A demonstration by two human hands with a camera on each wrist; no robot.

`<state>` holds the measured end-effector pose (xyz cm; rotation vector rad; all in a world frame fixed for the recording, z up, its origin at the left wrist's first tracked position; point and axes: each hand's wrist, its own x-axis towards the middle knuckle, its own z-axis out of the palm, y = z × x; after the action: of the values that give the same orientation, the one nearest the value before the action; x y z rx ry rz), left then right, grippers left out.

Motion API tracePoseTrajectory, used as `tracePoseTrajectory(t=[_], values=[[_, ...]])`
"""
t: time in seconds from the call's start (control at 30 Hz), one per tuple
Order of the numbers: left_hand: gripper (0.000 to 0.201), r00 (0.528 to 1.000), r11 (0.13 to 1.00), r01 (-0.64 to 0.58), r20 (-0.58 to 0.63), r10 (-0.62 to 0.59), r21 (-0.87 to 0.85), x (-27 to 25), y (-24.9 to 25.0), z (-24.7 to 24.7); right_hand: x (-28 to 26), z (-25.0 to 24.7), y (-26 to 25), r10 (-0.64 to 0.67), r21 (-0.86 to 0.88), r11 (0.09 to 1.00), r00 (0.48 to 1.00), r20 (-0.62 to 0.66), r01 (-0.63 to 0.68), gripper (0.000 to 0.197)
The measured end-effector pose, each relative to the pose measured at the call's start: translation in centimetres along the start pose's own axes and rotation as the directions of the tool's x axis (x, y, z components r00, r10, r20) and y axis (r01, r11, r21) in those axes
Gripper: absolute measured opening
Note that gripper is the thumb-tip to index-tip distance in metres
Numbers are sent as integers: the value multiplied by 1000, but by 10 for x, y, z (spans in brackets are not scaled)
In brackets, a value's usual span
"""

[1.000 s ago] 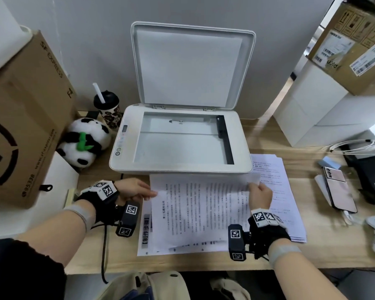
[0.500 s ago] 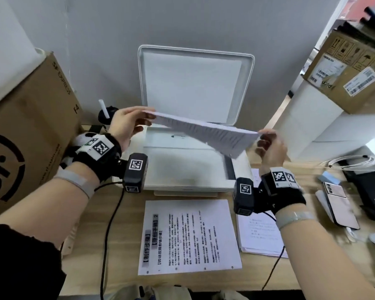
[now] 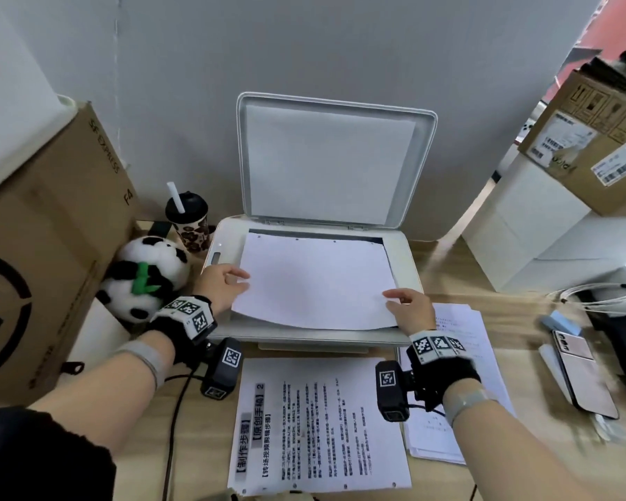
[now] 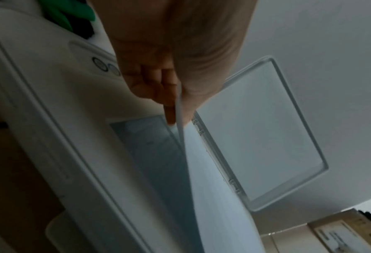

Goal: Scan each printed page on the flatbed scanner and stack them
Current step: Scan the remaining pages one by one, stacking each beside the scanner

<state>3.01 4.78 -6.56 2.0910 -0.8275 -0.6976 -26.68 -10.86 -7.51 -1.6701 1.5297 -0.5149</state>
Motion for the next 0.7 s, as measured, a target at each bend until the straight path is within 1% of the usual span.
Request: tracePoseTrajectory(t=[0.1, 0.17, 0.23, 0.33, 0.37, 0.43, 0.53, 0.7], values=[[9, 999, 992, -21, -44, 27, 126, 0, 0, 4, 3, 2, -2, -1, -105, 995, 1000, 4, 2, 18], [13, 999, 976, -17, -42, 27, 217, 1, 2, 4, 8, 4, -4, 6, -193, 981, 1000, 10, -4, 16], [19, 997, 948, -59, -22, 69, 312, 0, 6, 5, 9, 4, -5, -12, -258, 966, 1000, -21, 6, 12], [25, 981, 914, -193, 43, 190, 358, -1, 9, 9, 11, 3, -6, -46, -288, 957, 999, -26, 37, 8], [27, 972, 902, -235, 82, 220, 361, 0, 10, 11, 10, 4, -7, -58, -309, 950, 998, -5, 53, 12], [35, 960, 870, -278, 152, 236, 408, 1, 9, 15, 9, 4, -8, -92, -358, 928, 995, 37, 99, 23], [44, 969, 851, -243, 156, 192, 466, 3, 9, 17, 8, 4, -9, -127, -391, 910, 990, 58, 140, 34], [41, 978, 856, -202, 150, 148, 476, 10, 14, 19, 8, 4, -12, -148, -433, 887, 987, 67, 162, 40]])
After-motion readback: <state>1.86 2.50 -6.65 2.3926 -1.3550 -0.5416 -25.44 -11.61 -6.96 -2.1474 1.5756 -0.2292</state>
